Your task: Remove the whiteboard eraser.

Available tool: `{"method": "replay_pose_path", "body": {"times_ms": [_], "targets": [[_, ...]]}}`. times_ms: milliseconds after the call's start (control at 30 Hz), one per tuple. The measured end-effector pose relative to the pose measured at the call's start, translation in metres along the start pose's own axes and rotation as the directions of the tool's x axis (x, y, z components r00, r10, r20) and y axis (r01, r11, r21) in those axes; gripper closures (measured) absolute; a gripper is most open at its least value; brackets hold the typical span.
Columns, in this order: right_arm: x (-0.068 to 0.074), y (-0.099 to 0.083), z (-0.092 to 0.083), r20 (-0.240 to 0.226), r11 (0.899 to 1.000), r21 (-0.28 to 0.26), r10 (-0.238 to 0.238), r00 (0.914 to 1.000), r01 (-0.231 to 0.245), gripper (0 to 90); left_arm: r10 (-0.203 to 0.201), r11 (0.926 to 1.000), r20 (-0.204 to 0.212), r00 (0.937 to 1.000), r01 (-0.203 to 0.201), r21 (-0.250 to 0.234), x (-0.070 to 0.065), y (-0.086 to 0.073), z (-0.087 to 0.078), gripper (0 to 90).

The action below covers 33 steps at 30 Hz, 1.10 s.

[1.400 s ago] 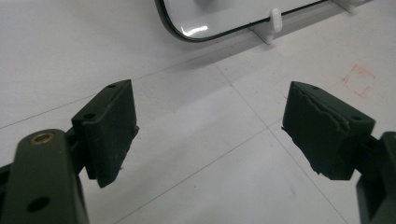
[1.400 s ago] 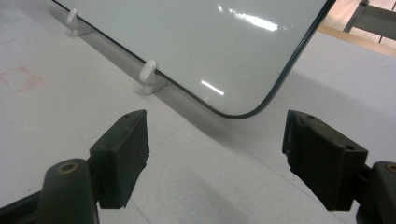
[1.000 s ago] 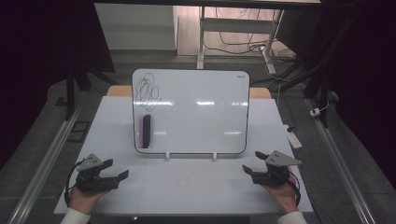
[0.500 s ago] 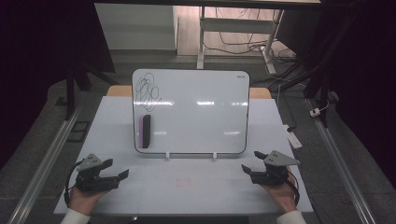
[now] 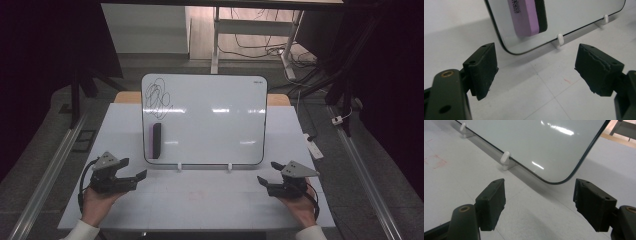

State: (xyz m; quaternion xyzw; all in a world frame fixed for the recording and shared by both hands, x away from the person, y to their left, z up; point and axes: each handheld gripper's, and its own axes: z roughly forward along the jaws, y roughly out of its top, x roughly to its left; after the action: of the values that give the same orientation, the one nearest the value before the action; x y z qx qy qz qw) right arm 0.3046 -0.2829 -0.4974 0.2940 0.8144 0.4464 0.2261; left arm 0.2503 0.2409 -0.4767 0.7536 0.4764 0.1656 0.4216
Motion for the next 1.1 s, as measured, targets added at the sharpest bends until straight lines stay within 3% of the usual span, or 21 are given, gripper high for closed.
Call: {"method": "replay_pose_path", "body": {"times_ms": [200, 333, 600, 733, 867, 1000, 1100], "targets": [[0.002, 0.001, 0.001, 0.002, 1.0, 0.004, -0.009, 1.0, 0.009, 25.3, 0.012, 0.9999, -0.026, 0.9996, -0.012, 0.003, -0.004, 0.016, 0.015, 20.2], [0.002, 0.001, 0.0, 0.004, 1.0, 0.004, -0.005, 1.0, 0.005, 25.3, 0.02, 0.9998, -0.069, 0.9974, -0.02, -0.001, -0.007, 0.031, 0.031, 23.3], [0.001, 0.0, 0.0, 0.008, 1.0, 0.006, -0.004, 1.0, 0.004, 25.2, 0.014, 0.9995, -0.09, 0.9959, -0.016, -0.025, -0.01, 0.043, 0.048, 36.6], [0.001, 0.0, 0.0, 0.01, 1.0, 0.006, -0.004, 0.9999, 0.004, 25.3, 0.014, 0.9996, -0.13, 0.9914, -0.017, -0.025, -0.013, 0.047, 0.056, 41.1], [0.0, -0.001, 0.001, 0.012, 1.0, 0.01, -0.004, 0.9999, 0.004, 25.2, 0.002, 0.9996, -0.18, 0.9837, -0.007, -0.029, -0.014, 0.047, 0.059, 53.0], [0.001, -0.001, 0.001, 0.013, 1.0, 0.011, -0.003, 0.9999, 0.003, 25.2, -0.005, 0.9996, -0.187, 0.9824, -0.001, -0.03, -0.014, 0.047, 0.059, 56.9], [0.001, 0.0, 0.001, 0.013, 1.0, 0.012, -0.005, 0.9999, 0.004, 25.3, -0.001, 0.9996, -0.219, 0.9757, -0.005, -0.028, -0.017, 0.046, 0.057, 59.7]]}}
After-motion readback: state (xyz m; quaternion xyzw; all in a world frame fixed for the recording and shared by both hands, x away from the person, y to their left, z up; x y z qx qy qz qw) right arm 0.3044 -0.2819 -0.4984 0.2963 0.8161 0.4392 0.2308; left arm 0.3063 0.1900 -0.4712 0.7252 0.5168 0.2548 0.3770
